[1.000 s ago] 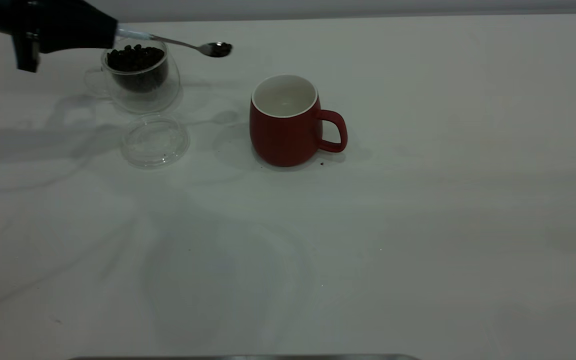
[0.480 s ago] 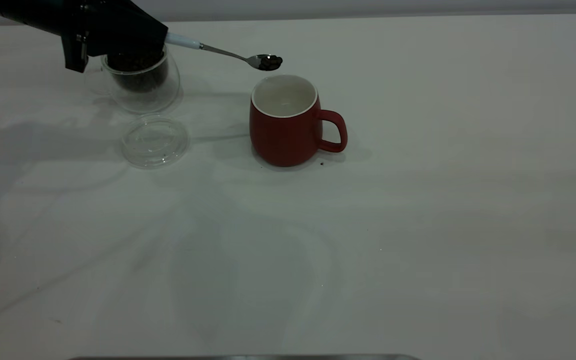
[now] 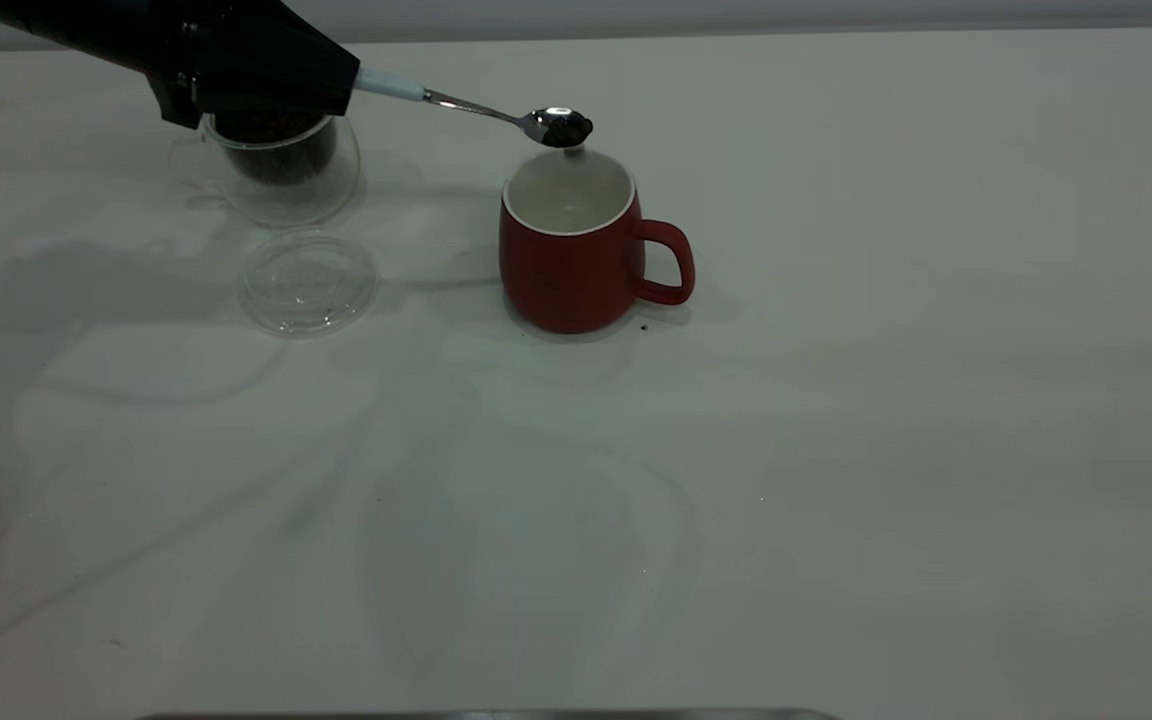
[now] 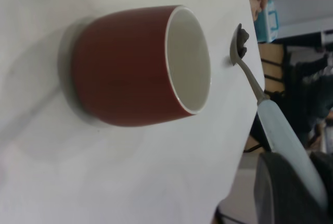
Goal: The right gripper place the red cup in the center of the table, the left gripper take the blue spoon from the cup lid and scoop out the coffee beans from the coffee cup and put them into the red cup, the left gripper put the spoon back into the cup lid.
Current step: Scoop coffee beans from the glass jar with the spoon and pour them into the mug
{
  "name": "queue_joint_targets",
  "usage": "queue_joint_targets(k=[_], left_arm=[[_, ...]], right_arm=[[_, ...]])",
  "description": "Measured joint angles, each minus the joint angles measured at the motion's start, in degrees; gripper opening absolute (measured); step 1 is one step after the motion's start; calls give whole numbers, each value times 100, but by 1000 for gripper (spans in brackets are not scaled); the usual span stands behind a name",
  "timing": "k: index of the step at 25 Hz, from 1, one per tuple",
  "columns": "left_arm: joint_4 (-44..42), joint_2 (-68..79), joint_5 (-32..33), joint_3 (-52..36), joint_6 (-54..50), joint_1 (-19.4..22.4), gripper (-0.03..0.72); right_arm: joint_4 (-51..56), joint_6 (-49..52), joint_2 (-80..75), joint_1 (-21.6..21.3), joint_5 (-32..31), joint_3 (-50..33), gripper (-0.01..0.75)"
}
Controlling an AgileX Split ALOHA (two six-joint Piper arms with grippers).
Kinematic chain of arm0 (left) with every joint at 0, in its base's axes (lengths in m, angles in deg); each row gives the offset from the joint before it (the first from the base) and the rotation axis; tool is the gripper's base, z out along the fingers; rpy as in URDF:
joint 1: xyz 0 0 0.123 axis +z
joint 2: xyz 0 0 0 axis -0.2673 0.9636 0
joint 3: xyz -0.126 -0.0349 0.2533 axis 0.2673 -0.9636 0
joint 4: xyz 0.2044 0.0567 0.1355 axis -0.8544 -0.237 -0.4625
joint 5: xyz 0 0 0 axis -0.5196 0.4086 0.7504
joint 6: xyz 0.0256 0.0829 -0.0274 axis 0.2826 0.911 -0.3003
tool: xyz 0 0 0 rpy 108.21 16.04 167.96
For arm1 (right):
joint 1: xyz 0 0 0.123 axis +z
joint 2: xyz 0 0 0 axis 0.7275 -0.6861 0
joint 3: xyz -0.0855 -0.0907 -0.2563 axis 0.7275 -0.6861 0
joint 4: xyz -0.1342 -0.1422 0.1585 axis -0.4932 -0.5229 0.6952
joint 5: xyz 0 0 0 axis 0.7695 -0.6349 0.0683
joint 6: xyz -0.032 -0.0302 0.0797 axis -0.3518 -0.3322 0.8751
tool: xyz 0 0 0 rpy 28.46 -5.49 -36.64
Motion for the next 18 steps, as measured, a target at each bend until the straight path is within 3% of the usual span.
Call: queue_joint_targets(k=[12, 18], left_arm=[[-116, 0, -201, 0, 2476, -11, 126], [-97, 0, -179, 0, 2236, -11, 126]], right_arm=[[0, 7, 0, 0, 0, 0, 573], [0, 7, 0, 0, 0, 0, 573]])
